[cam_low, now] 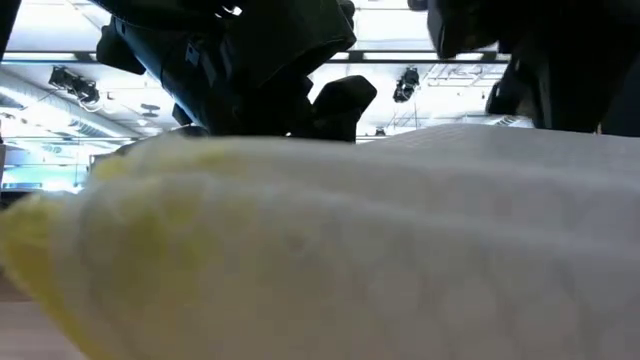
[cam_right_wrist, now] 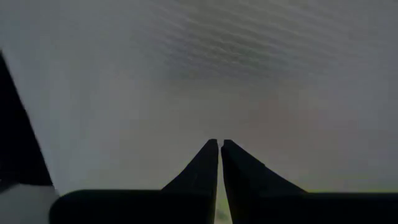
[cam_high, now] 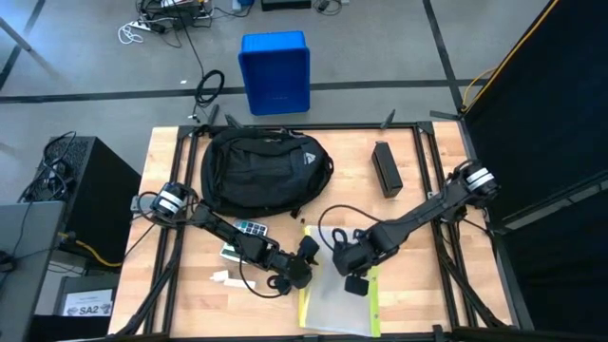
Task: Unpack backpack
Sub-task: Remove the bottom black pen from the yellow zip bag
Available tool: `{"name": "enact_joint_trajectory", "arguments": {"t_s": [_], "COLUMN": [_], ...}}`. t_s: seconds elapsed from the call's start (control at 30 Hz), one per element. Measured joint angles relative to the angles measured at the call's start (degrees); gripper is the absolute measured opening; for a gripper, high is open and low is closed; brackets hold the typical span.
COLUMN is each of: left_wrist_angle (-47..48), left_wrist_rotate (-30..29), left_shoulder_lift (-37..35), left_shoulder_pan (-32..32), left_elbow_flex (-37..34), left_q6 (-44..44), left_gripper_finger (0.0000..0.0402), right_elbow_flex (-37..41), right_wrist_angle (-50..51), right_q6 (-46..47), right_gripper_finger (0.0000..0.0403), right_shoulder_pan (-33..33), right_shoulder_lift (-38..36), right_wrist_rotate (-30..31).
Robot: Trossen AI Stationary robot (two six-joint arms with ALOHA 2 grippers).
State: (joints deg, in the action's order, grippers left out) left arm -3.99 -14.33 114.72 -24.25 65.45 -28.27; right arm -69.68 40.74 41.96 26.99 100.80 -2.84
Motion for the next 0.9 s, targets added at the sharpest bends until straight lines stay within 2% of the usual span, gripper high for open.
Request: {"name": "enact_joint_trajectory", "arguments": {"t_s": [0.2, 0.4, 0.57, 0.9], "left_wrist_angle": [-0.5, -1.0, -1.5, -1.9], "left_wrist_rotate": [0.2, 1.9, 3.4, -1.6], "left_shoulder_lift": [0.1, 0.1, 0.1, 0.1], "left_shoulder_pan": [0.0, 0.0, 0.0, -0.6], "left_elbow_flex": [-0.1, -0.1, -0.1, -0.1], "left_q6": [-0.1, -0.2, -1.0, -1.2], "left_gripper_finger": [0.0192, 0.0192, 0.0192, 0.0192], "right_elbow_flex": [3.2, 2.9, 3.1, 3.2], "right_wrist_angle": [-6.0, -8.4, -11.9, -14.0], "right_q6": [-0.3, -3.7, -6.4, -7.9], "right_gripper_finger": [0.0000, 0.0000, 0.0000, 0.0000], "right_shoulder_pan": [-2.5, -5.6, -7.4, -8.2], "right_shoulder_lift": [4.1, 9.2, 9.2, 9.1], "right_wrist_rotate": [0.5, -3.5, -3.9, -4.0]}}
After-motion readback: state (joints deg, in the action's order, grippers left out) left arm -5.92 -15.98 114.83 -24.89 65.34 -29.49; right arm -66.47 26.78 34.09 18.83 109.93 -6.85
